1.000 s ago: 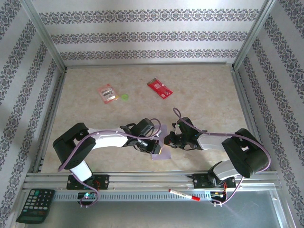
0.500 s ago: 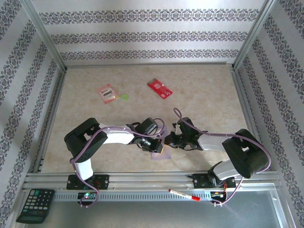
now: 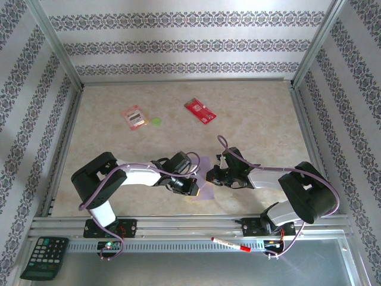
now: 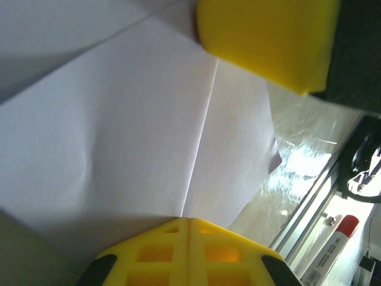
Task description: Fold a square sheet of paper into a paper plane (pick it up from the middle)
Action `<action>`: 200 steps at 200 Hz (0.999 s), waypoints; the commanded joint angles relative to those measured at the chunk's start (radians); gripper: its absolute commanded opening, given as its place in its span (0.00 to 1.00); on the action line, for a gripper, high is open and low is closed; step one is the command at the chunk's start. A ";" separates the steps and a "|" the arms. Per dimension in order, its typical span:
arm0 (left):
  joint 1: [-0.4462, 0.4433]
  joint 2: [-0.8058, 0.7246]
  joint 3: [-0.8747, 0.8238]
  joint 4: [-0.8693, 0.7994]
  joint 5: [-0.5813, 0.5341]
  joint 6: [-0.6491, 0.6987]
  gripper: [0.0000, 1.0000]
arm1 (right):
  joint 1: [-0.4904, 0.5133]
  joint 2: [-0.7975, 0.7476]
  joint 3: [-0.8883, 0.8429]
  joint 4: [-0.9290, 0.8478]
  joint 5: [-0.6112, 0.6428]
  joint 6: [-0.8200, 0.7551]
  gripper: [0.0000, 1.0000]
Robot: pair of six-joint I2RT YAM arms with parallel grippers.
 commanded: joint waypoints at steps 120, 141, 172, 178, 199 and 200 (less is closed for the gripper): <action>0.107 -0.071 0.082 -0.071 -0.015 -0.022 0.00 | -0.008 -0.123 0.095 -0.235 -0.022 -0.106 0.07; 0.107 -0.019 0.115 -0.100 -0.020 0.008 0.00 | -0.008 -0.188 0.103 -0.319 0.004 -0.116 0.09; 0.114 0.028 0.124 -0.110 -0.021 0.033 0.00 | 0.030 -0.287 0.104 -0.492 0.115 -0.081 0.14; 0.116 0.034 0.123 -0.110 -0.023 0.038 0.00 | 0.046 -0.304 0.104 -0.523 0.139 -0.071 0.15; 0.121 0.053 0.116 -0.110 -0.027 0.049 0.00 | 0.105 -0.357 0.088 -0.593 0.199 -0.004 0.21; 0.122 0.054 0.115 -0.110 -0.027 0.050 0.00 | 0.107 -0.360 0.087 -0.595 0.200 -0.003 0.22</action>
